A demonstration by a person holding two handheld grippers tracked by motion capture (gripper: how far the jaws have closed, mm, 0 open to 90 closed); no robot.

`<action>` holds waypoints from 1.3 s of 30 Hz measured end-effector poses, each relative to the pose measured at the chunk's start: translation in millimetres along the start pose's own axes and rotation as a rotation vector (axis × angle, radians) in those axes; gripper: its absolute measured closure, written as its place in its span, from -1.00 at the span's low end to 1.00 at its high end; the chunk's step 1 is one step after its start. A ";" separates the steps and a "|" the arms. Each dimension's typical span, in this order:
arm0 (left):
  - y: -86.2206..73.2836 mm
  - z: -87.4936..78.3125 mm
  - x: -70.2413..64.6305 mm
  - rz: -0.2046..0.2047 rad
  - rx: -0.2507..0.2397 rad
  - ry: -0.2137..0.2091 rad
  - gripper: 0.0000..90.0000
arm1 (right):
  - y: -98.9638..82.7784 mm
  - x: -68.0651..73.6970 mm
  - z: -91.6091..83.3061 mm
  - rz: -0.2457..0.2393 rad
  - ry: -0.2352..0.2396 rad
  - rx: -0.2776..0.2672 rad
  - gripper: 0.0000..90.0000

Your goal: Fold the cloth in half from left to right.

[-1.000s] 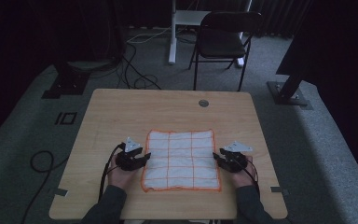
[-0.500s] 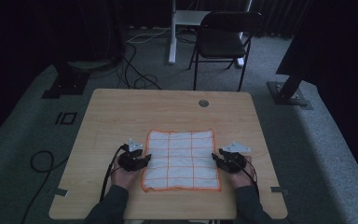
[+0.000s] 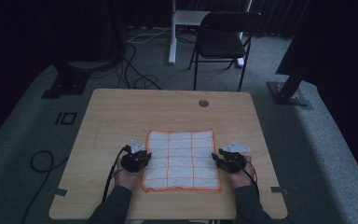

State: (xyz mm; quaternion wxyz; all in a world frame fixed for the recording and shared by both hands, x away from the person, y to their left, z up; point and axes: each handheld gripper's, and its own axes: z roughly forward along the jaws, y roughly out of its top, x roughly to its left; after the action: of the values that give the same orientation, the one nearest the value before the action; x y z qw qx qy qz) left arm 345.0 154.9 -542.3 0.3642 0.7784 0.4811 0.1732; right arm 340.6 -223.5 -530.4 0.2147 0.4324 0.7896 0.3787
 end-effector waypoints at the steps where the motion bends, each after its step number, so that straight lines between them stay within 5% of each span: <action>1: 0.0 -0.2 0.7 -0.006 0.002 -0.006 0.76 | 0.0 -0.1 0.2 0.000 0.000 0.000 0.32; 8: -0.9 -3.0 5.0 -0.015 0.015 -0.037 0.94 | -1.5 -2.7 -0.5 0.010 -0.007 0.000 0.31; 25: -4.0 -19.2 38.1 -0.014 0.054 0.071 0.94 | -3.1 -3.3 -0.4 0.017 -0.002 0.003 0.31; 27: -2.3 -23.2 41.1 -0.076 0.038 0.042 0.94 | -3.2 -3.6 -0.4 0.018 0.000 0.003 0.31; 29: 2.0 -28.9 40.1 -0.088 0.004 0.022 0.94 | -3.3 -3.6 0.2 0.016 0.000 0.006 0.31; 39: 32.2 -39.0 14.0 -0.017 -0.082 -0.129 0.94 | -2.6 -0.3 2.7 0.007 0.010 0.013 0.31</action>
State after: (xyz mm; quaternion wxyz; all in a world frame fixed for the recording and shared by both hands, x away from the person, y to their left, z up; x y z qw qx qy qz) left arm 347.5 174.1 -493.6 0.4277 0.7681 0.4558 0.1390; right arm 341.2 -223.5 -534.1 0.2066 0.4347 0.7916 0.3764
